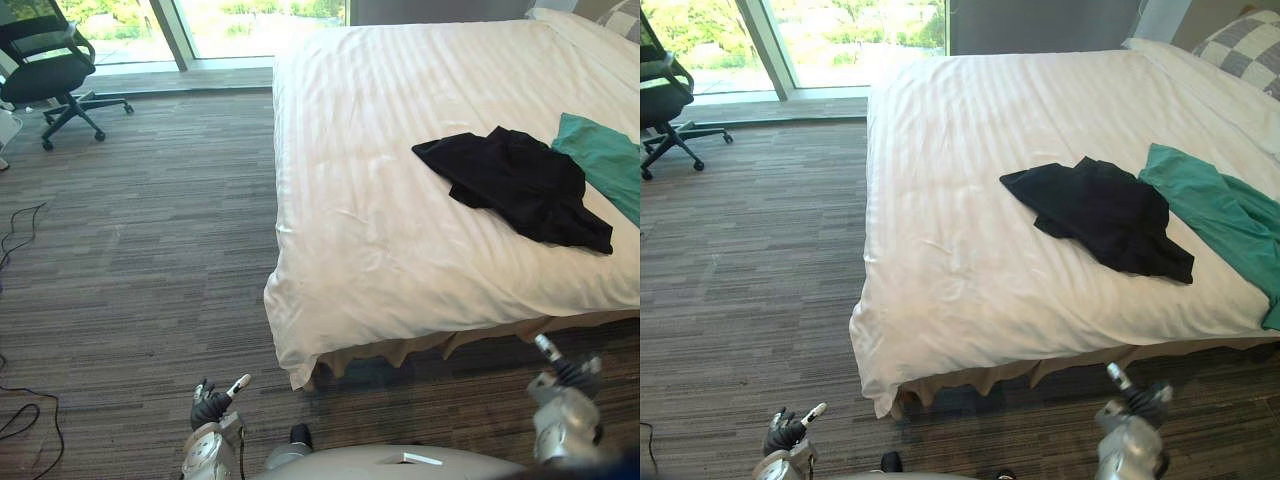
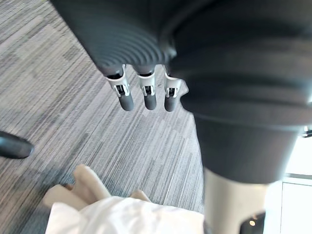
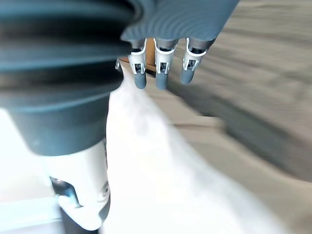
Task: Tidy the bed and pick cloth on bed and put in laundry
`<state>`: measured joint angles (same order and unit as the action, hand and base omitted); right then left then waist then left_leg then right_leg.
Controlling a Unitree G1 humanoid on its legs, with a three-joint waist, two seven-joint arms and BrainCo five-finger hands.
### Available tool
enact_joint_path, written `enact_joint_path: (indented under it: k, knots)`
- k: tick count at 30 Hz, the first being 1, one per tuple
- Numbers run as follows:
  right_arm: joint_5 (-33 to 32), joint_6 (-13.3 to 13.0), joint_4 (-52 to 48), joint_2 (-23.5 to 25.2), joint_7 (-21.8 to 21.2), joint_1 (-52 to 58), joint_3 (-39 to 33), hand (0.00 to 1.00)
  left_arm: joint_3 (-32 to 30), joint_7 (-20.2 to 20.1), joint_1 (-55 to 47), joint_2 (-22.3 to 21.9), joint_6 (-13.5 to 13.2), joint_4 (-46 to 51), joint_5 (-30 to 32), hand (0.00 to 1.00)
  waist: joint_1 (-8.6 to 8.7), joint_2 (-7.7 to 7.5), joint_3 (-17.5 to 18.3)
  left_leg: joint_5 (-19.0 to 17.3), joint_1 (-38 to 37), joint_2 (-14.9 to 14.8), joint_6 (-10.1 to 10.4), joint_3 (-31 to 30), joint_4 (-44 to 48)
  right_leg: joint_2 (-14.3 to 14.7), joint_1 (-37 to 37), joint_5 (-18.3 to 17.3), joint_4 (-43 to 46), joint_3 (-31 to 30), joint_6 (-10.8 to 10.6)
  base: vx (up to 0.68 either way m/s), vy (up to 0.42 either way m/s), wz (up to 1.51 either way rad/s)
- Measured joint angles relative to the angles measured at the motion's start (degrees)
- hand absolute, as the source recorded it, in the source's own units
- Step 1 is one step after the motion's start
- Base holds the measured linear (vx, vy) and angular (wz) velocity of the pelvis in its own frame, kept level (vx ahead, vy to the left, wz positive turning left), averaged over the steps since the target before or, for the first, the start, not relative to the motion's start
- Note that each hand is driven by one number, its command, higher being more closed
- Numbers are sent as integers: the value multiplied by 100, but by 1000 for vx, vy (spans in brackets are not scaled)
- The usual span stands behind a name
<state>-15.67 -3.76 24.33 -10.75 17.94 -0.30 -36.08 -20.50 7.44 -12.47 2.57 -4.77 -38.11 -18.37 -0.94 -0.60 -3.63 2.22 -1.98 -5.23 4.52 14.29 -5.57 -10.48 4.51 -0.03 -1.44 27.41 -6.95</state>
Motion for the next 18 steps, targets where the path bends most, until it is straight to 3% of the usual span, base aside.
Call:
enact_joint_path:
  k: [3,4,8,13,18]
  knots:
    - [8,-134,-450,-424,154,-319,-110,0,-2,-7,-63,59,-8,-188,-224,0,0,0,-5,-1,19,12,-2,-83,0,1,5,1,-11,2,0,16,-8,4]
    - [9,-203,-599,-542,196,-478,-86,100,4,-11,-118,56,-9,-228,-268,0,5,-1,-7,-1,24,16,-2,-91,0,1,2,1,-11,4,0,0,0,0]
    - [16,-426,-772,-980,166,-969,483,100,27,-115,-179,51,-14,-441,-290,0,3,-9,-27,-1,41,31,-3,-192,0,-2,-2,5,-14,36,-5,-9,-4,5]
    - [50,-559,-981,-1248,-198,-1600,1630,100,268,-240,-219,58,-60,-669,-273,0,-46,-7,-88,14,95,50,-25,-267,1,-4,-12,39,-52,95,-17,-15,-2,7]
    - [145,-639,-1006,-1238,-550,-2153,2621,100,495,-335,-177,-8,-76,-792,-100,0,-269,-15,-200,52,221,89,-70,-516,2,-17,36,41,-70,317,-19,1,-5,23]
